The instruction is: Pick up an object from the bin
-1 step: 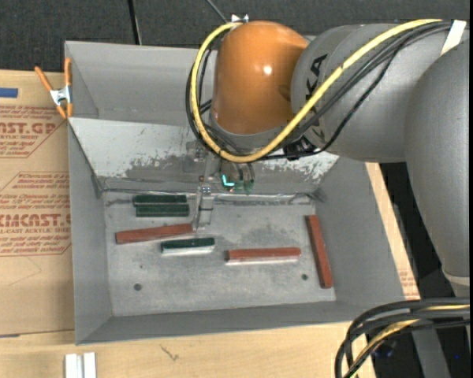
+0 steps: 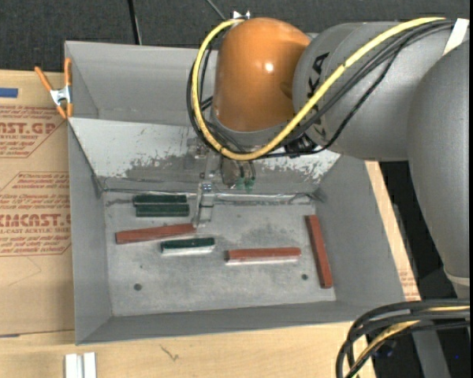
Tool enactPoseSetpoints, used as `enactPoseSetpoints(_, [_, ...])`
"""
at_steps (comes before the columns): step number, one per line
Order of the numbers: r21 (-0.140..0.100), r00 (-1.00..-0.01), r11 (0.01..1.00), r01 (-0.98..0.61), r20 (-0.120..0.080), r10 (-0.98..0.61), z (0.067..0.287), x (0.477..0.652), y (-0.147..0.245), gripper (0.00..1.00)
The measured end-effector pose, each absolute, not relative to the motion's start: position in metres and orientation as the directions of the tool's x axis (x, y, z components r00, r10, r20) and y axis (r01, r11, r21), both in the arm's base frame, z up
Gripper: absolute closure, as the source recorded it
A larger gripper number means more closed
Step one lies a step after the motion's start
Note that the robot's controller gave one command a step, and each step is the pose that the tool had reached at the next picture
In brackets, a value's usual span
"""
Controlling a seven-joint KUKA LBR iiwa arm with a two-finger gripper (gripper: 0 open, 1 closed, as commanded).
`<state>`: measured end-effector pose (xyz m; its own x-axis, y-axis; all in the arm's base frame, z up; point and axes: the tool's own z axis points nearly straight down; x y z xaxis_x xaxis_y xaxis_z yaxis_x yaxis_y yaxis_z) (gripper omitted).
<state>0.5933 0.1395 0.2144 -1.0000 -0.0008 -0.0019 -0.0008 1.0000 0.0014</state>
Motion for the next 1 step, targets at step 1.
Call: enactPoseSetpoints(1, [0.001,-0.998,0.998,-0.069,-0.008,-0.069,0.1781,0.5858,0.1413,0.00])
